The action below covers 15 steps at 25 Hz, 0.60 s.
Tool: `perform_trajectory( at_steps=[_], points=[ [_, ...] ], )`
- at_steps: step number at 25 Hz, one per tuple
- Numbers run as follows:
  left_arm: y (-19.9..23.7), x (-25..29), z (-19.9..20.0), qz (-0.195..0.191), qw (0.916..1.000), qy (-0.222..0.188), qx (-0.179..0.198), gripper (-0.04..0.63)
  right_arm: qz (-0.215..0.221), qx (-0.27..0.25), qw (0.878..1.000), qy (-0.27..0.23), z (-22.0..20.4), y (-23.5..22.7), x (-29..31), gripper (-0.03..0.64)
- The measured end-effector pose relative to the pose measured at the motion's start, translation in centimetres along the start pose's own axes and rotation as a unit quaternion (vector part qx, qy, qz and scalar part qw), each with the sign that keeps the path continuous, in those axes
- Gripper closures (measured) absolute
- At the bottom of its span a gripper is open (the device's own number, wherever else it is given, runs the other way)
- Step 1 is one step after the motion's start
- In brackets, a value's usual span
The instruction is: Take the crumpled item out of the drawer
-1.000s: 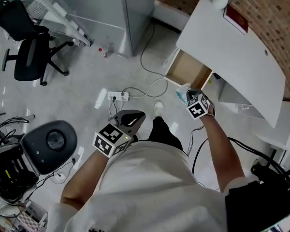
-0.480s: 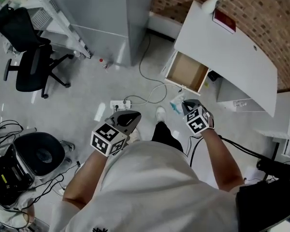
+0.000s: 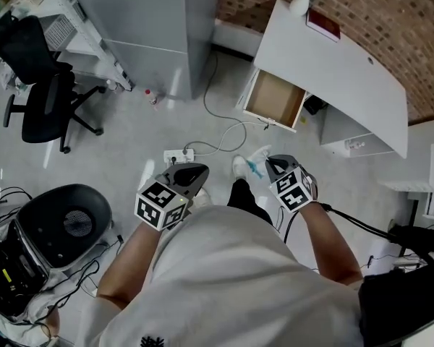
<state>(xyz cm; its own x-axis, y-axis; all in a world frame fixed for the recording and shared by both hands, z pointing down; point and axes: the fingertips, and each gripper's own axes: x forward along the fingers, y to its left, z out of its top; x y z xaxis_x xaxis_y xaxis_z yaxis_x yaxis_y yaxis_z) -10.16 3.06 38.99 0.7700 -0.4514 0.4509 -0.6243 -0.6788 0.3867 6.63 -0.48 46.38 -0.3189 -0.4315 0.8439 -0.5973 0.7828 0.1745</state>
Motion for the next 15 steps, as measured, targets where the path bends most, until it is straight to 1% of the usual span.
perform_trajectory(
  at_steps=[4,9,15],
  points=[
    [-1.1,-0.4,-1.0,-0.006,1.0000,0.002,0.005,0.569,-0.001,0.005,1.000,-0.006,-0.6,1.8,-1.5,0.586],
    [-2.9,-0.5,-1.0,-0.007,0.9999,0.001,0.009,0.569,-0.002,0.008,1.000,-0.011,-1.4,2.5,-3.5,0.586],
    [-2.8,-0.9,-2.0,-0.008,0.9999,-0.001,0.008,0.569,-0.006,0.004,1.000,-0.015,-1.1,3.3,-3.6,0.586]
  ],
)
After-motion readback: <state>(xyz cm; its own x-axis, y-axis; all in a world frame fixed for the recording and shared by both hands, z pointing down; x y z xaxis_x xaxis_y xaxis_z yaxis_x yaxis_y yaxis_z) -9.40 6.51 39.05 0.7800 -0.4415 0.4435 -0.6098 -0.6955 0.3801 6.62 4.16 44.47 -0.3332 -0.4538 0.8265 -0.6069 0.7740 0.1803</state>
